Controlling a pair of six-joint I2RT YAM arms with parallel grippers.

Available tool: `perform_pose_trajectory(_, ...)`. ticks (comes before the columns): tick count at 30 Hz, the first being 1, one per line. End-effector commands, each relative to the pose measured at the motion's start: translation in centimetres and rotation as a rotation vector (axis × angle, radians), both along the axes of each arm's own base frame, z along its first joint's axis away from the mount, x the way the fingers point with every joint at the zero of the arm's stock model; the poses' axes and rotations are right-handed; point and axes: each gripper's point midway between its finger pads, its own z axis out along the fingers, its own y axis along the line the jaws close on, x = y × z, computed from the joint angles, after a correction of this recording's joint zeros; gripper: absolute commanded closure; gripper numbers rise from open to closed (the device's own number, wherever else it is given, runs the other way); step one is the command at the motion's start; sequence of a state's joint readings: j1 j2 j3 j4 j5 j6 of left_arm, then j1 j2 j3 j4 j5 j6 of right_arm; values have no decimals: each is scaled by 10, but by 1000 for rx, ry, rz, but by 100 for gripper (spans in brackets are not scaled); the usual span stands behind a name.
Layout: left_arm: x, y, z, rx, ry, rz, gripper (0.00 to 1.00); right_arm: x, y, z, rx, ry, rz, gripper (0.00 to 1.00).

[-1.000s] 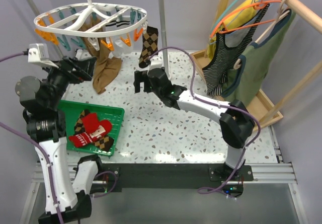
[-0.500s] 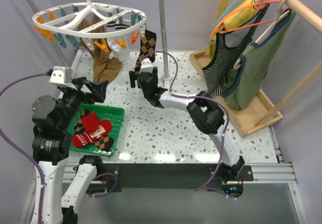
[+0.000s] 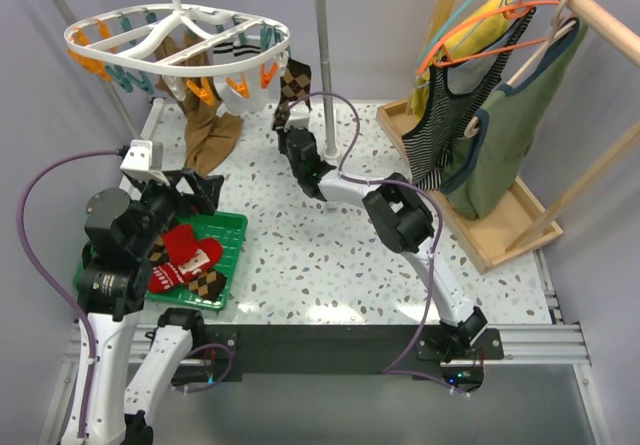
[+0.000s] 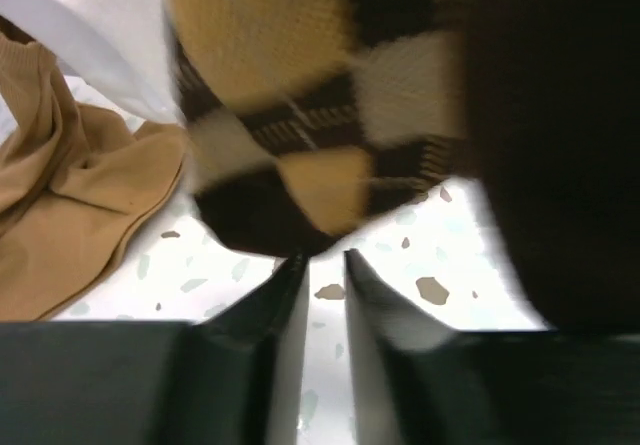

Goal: Remove the socks clipped to the hanger

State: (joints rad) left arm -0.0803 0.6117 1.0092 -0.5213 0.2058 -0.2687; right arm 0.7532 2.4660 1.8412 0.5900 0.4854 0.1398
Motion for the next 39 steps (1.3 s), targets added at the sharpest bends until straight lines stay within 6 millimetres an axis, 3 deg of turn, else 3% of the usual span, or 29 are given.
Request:
perform_pose_trajectory(1,2,-3,2,14,-25,-23,2,1,10,48,49,-101,10,89)
perform_pose_trajectory(2,2,-5,1,8,-21,-30,2,-2,7,43,38,-82,11,100)
perform_pose_trajectory(4,3,-7,-5,-4,-16,-36,2,-12,9,57,60,-77,43,100)
perform_pose_trajectory(5,1,-9,-8,-12,-14,-50,2,-20,8,49,42,-55,59,100)
perform_pose_trajectory(6,2,-10,-15,-17,1,-53,2,-28,7,68,52,-69,71,100)
perform_pose_trajectory(7,2,-12,-16,-33,3,-57,2,-38,13,70,43,-65,96,100)
perform_pose_trajectory(8,-1,-14,-17,-42,2,-71,3,-48,11,58,14,-41,110,100)
perform_pose_trajectory(9,-2,-16,-22,-48,11,-78,3,-58,9,80,34,-59,120,100)
perform_pose_trajectory(10,-2,-17,-23,-62,13,-78,3,-69,12,80,32,-51,143,100)
perform_pose_trajectory(11,-5,-19,-24,-69,11,-94,4,-80,7,68,15,-21,151,100)
perform_pose_trajectory(12,-6,-21,-29,-76,22,-101,4,-87,5,70,33,-11,160,100)
perform_pose_trajectory(13,-6,-22,-32,-86,31,-104,4,-99,7,85,53,-11,200,100)
perform_pose_trajectory(15,-9,-25,-38,-97,43,-122,4,-114,4,75,59,43,234,100)
perform_pose_trajectory(16,-11,-26,-41,-108,50,-125,4,-121,-2,90,80,47,241,100)
perform_pose_trajectory(17,-13,-28,-45,-117,58,-134,5,-128,-7,80,80,78,244,100)
perform_pose_trajectory(19,-15,-30,-50,-133,72,-139,5,-136,-14,80,106,110,235,100)
perform_pose_trajectory(21,-18,-33,-56,-144,89,-154,5,-140,-24,79,120,123,201,78)
perform_pose_trajectory(22,-20,-33,-59,-148,100,-157,5,-140,-27,76,117,128,190,65)
perform_pose_trajectory(24,-21,-34,-61,-151,108,-158,5,-134,-31,73,92,126,154,52)
perform_pose_trajectory(27,-21,-33,-63,-149,108,-155,5,-121,-32,66,59,128,96,20)
perform_pose_trajectory(28,-20,-33,-63,-149,104,-154,5,-116,-33,65,57,119,71,5)
perform_pose_trajectory(29,-19,-33,-65,-148,106,-152,5,-108,-31,74,69,94,43,1)
perform_pose_trajectory(30,-18,-33,-65,-148,106,-154,5,-102,-27,59,46,104,34,1)
perform_pose_trajectory(31,-16,-34,-65,-149,99,-159,5,-91,-25,73,69,66,2,1)
perform_pose_trajectory(32,-14,-35,-68,-147,109,-161,5,-85,-22,69,63,59,-13,1)
perform_pose_trajectory(33,-12,-35,-67,-146,103,-163,5,-78,-15,52,35,66,-14,1)
perform_pose_trajectory(34,-10,-35,-68,-142,104,-164,5,-69,-7,64,61,29,-13,1)
perform_pose_trajectory(37,-6,-35,-68,-128,105,-167,5,-51,13,60,61,-33,-1,1)
perform_pose_trajectory(39,-4,-35,-68,-122,112,-168,5,-39,15,53,42,-47,-39,1)
